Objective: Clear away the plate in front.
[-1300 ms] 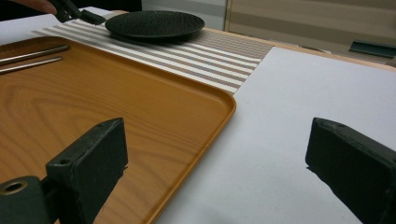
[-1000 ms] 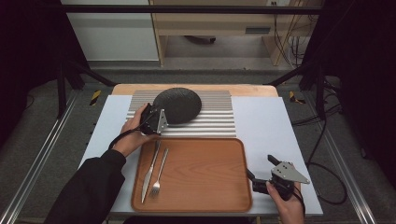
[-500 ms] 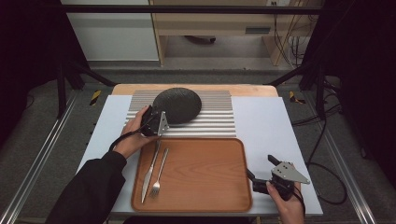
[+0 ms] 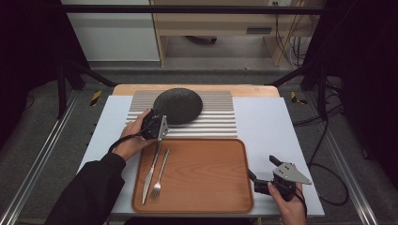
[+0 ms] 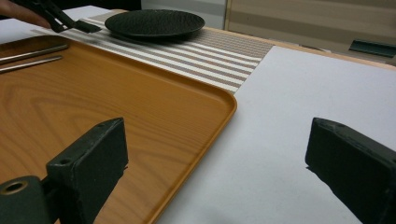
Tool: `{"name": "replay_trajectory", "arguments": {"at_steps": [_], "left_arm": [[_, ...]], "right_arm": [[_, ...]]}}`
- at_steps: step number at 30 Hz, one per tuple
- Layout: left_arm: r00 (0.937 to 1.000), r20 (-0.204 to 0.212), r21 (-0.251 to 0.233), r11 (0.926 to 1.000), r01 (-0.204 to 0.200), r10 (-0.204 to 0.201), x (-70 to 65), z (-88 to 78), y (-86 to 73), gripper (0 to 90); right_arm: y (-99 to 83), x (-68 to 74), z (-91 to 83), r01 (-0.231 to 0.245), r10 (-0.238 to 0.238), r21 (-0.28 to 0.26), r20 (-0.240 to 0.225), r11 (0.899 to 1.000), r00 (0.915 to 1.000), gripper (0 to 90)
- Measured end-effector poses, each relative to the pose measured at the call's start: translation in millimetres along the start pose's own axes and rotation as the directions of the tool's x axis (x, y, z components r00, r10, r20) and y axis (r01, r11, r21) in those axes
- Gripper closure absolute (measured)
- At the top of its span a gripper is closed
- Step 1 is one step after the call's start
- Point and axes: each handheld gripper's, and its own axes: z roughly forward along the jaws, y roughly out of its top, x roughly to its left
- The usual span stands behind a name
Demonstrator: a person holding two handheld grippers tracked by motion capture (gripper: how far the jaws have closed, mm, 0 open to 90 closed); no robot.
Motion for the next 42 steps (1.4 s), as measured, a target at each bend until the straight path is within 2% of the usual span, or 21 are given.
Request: {"name": "replay_trajectory", "arguments": {"at_steps": [1,2,3,10,12,16,24,27,30,32,37,42], "left_arm": [[1.0000,0.000,-0.009,1.0000,0.003,-0.003,-1.3,-0.4,-0.1,33.1],[0.9998,-0.003,-0.015,0.9997,-0.020,0.020,-1.3,-1.1,0.3,33.8],[0.9999,0.002,-0.010,0.9998,-0.015,0.015,-3.2,-2.1,-0.1,34.9],[0.9966,0.007,-0.002,0.9966,-0.082,0.082,-5.7,1.3,1.7,41.8],[0.9971,0.019,-0.010,0.9973,-0.073,0.073,-5.1,3.6,2.8,43.6],[0.9917,0.036,0.014,0.9922,-0.124,0.124,-6.5,9.7,9.1,47.6],[0.9890,0.026,0.021,0.9890,-0.146,0.146,-12.7,21.0,19.0,54.3],[0.9889,0.011,0.027,0.9885,-0.148,0.148,-15.1,25.7,19.1,57.3],[0.9894,-0.023,0.036,0.9891,-0.143,0.144,-15.6,28.7,18.3,61.3],[0.9877,-0.035,0.043,0.9876,-0.151,0.152,-17.4,31.3,17.4,62.3],[0.9877,-0.026,0.048,0.9871,-0.153,0.154,-17.5,35.0,17.2,66.5],[0.9832,0.003,0.051,0.9819,-0.183,0.183,-18.8,37.7,18.1,76.6]], "right_arm": [[0.1,0.0,-0.1,0.000,0.000,-0.001,0.000,1.000,1.0000,6.0],[0.1,0.1,-0.2,0.000,0.000,-0.001,0.000,1.000,1.0000,6.0],[0.2,0.1,-0.3,-0.001,0.001,-0.001,0.000,1.000,1.0000,6.2],[0.2,0.2,0.0,0.000,0.000,0.002,0.001,1.000,1.0000,6.3],[-0.1,-0.2,0.1,-0.001,0.001,0.003,0.002,1.000,1.0000,6.3],[0.0,-0.4,0.0,-0.002,0.002,0.001,0.001,1.000,1.0000,6.3],[-0.1,-1.4,-1.3,-0.003,0.003,0.000,0.004,1.000,1.0000,6.3],[-0.3,-2.1,-1.7,-0.005,0.005,-0.001,0.001,1.000,1.0000,6.3],[-0.6,-2.8,-2.1,-0.008,0.008,0.000,0.001,1.000,1.0000,6.3],[-0.9,-3.3,-2.1,-0.008,0.008,0.001,0.003,1.000,1.0000,6.3],[-0.6,-3.2,-2.2,-0.005,0.005,-0.001,0.000,1.000,1.0000,6.3],[-0.7,-2.4,-1.4,-0.002,0.002,0.002,-0.002,1.000,1.0000,6.3]]}}
